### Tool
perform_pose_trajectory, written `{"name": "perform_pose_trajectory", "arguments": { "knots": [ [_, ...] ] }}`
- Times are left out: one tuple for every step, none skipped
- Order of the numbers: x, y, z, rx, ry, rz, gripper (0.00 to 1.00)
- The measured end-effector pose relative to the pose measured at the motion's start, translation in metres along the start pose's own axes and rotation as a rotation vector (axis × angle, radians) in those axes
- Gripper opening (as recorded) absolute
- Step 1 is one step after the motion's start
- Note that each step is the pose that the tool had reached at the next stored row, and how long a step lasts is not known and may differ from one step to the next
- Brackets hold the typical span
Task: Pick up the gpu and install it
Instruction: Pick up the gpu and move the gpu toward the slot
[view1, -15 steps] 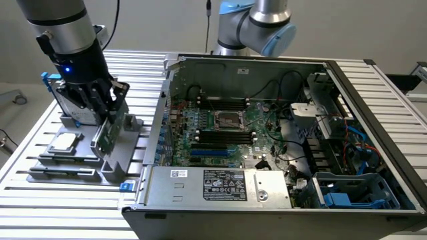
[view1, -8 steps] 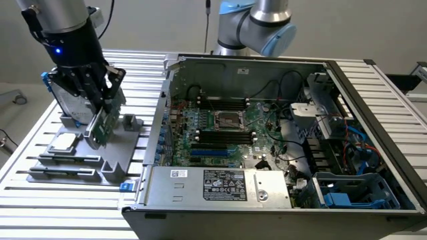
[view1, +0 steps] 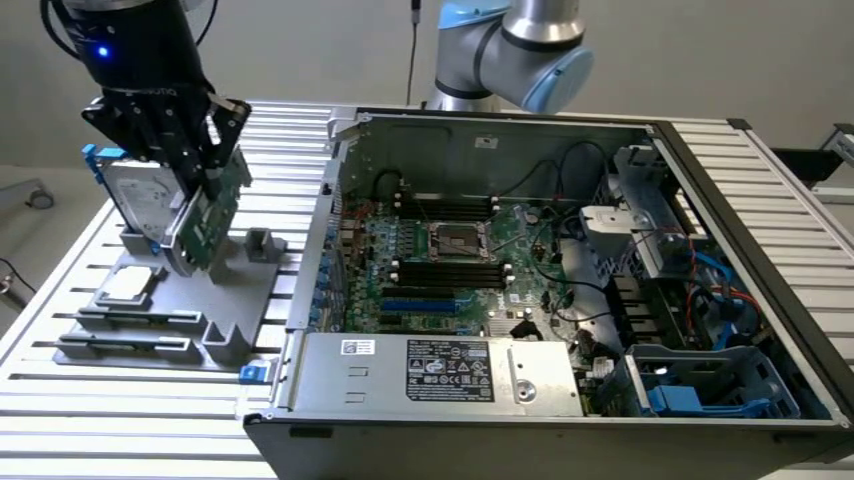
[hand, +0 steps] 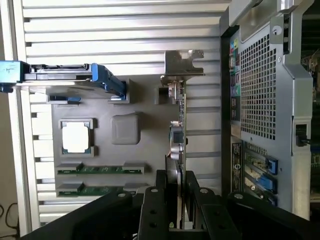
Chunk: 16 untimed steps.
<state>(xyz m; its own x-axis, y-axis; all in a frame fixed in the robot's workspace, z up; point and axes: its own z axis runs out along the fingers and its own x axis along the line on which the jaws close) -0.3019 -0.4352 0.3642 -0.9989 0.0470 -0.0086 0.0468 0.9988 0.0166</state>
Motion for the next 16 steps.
{"name": "perform_pose_trajectory", "arguments": {
  "knots": [
    [-0.004,0.0003,-0.0049,0.0002,0.0023,0.0,0.26],
    [-0.008,0.0005,-0.0093,0.0002,0.0045,0.0,0.26],
    [-0.012,0.0008,-0.0138,0.0004,0.0067,0.0,0.26],
    [-0.016,0.001,-0.0183,0.0004,0.0087,0.0,0.26],
    [-0.02,0.0013,-0.0227,0.0005,0.0108,0.0,0.26],
    [-0.024,0.0016,-0.0273,0.0007,0.0131,0.0,0.26],
    [-0.028,0.0018,-0.0318,0.0007,0.0154,0.0,0.26],
    [-0.031,0.0021,-0.0362,0.0008,0.0176,0.0,0.26],
    [-0.036,0.0023,-0.0405,0.001,0.0201,0.0,0.26],
    [-0.04,0.0025,-0.0441,0.0012,0.0229,0.0,0.26],
    [-0.044,0.0029,-0.0471,0.0011,0.0257,0.0,0.26],
    [-0.049,0.0032,-0.0501,0.0013,0.029,0.001,0.26],
    [-0.054,0.0034,-0.0526,0.0014,0.032,0.001,0.26],
    [-0.058,0.0036,-0.0551,0.0016,0.0355,0.001,0.26],
    [-0.063,0.0039,-0.0575,0.0018,0.0388,0.001,0.26],
    [-0.067,0.0041,-0.0598,0.002,0.0424,0.001,0.26]
  ]
}}
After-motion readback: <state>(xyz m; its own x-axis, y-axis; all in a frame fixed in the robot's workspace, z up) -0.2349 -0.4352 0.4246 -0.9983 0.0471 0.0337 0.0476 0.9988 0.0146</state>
